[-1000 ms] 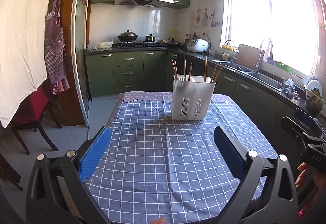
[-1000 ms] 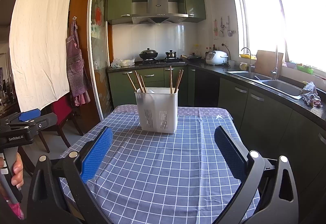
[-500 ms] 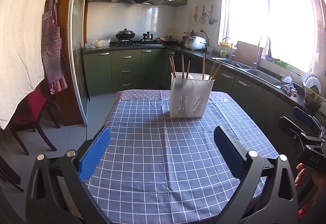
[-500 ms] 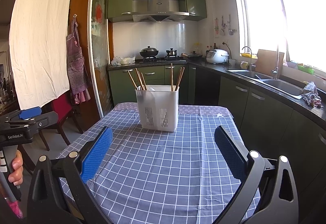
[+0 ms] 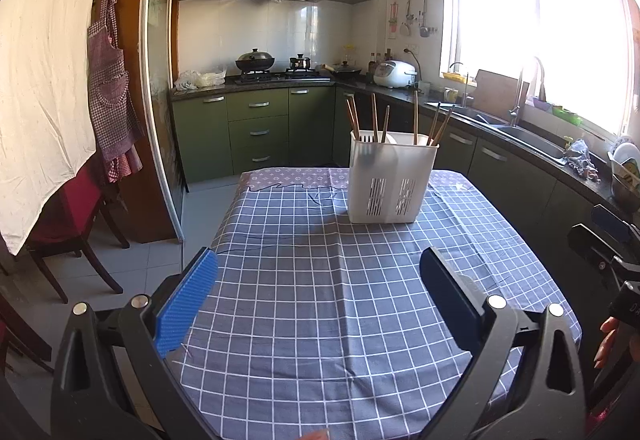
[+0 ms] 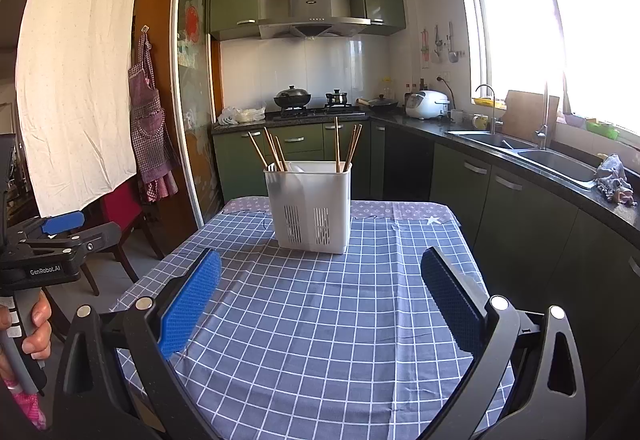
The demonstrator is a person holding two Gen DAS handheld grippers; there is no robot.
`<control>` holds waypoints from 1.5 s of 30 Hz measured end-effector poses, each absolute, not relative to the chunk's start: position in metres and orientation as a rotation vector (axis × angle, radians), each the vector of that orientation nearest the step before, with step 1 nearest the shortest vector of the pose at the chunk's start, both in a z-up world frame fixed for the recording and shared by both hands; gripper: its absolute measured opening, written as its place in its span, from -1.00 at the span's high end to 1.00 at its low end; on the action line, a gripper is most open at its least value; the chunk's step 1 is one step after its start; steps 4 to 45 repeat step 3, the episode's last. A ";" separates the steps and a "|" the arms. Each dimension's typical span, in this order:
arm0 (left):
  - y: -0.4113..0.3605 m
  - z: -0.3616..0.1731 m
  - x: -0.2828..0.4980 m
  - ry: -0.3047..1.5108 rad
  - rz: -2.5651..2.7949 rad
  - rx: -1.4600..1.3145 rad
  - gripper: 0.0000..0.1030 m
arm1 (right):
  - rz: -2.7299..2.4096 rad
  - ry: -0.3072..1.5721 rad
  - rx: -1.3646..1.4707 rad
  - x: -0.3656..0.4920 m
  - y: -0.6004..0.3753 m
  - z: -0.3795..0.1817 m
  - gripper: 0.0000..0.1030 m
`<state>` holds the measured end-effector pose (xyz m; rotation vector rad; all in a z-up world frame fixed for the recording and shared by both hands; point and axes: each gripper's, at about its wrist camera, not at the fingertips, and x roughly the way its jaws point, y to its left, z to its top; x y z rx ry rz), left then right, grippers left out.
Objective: Organize utensils
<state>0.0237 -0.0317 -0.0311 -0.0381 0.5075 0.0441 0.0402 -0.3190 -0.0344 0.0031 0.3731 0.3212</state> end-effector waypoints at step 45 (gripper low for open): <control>-0.031 -0.037 0.031 0.532 0.037 -0.047 -0.87 | 0.319 0.381 0.003 0.043 -0.318 -0.036 -0.91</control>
